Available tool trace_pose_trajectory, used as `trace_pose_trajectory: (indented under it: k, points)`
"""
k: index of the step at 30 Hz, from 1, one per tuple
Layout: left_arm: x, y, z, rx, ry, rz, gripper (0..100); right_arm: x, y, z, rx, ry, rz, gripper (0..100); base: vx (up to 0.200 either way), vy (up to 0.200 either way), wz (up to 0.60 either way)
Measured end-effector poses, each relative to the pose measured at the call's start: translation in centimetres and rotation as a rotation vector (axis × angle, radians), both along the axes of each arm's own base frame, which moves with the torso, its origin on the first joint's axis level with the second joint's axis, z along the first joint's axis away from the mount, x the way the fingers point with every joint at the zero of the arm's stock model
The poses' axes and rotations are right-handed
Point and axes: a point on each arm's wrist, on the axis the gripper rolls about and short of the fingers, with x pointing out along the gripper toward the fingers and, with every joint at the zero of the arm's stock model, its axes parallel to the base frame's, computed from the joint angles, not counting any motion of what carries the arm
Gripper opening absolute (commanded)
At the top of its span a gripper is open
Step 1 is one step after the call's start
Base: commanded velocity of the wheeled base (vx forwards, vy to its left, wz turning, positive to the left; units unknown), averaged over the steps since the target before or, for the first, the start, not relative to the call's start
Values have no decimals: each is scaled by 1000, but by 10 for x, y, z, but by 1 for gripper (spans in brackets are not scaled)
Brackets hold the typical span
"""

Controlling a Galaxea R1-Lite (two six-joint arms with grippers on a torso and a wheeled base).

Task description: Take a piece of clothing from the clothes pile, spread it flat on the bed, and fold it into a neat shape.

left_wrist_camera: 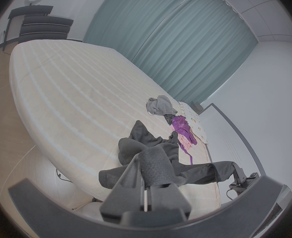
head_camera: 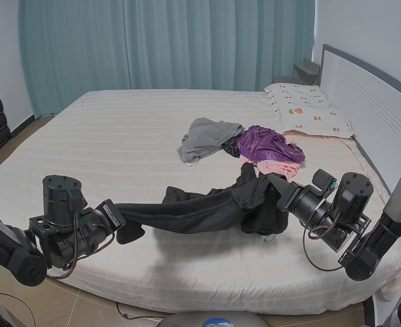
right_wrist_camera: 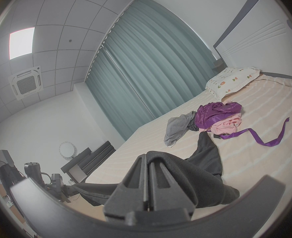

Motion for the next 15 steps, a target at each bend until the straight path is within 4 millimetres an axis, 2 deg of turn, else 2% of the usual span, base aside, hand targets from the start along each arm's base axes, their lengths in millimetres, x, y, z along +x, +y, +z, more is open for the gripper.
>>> trace_pose_trajectory:
  k: [15]
  points:
    - [-1, -1, 3, -9, -13, -8, 0, 12, -12, 1, -2, -9, -42, 0, 0, 200, 0]
